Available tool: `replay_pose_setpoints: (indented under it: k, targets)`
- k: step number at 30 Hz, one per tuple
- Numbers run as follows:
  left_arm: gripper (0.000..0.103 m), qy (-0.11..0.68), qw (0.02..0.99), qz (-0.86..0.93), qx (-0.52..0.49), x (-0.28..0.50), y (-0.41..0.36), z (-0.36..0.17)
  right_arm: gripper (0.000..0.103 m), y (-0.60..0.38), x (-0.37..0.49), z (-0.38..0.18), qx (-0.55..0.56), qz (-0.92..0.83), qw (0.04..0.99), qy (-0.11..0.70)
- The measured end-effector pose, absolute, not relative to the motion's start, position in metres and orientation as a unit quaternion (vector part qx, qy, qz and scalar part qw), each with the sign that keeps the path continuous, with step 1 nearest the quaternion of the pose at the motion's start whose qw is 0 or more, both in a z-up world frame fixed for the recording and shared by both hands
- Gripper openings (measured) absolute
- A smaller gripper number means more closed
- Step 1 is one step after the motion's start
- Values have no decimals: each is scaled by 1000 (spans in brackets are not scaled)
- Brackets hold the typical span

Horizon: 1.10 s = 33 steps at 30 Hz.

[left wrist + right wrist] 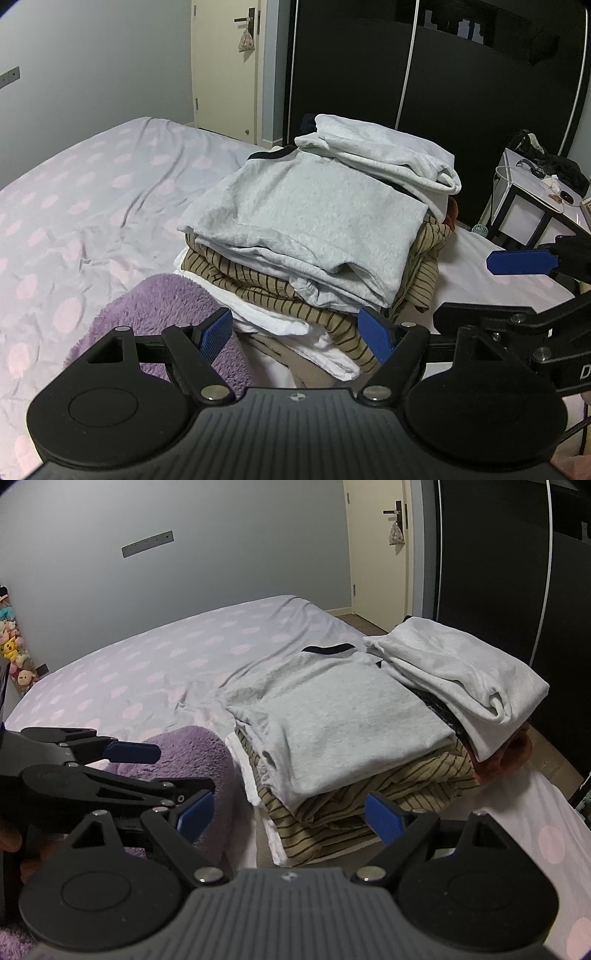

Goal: Fold clothes

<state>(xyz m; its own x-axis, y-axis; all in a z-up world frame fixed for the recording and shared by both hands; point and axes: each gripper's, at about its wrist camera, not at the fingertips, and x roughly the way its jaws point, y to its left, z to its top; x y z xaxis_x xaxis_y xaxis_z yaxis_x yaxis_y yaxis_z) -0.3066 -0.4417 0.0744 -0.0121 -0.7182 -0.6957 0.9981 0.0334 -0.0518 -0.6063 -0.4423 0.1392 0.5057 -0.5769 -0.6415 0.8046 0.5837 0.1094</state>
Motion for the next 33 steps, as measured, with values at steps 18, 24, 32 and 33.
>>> replay_pose_setpoints:
  k: [18,24,32,33]
  targets:
    - [74,284,656,-654,248,-309,-442,78,90,-442,-608,145,205,-397,852,272]
    - [74,284,655,-654,249,-309,-441,78,90,-441,-607,145,205,-393,854,271]
    - [74,284,655,-654,250,-309,-440,77,90,-439,-607,146,204,-391,855,271]
    - [74,284,655,-654,250,-309,-441,77,90,-439,-606,146,203,-391,856,271]
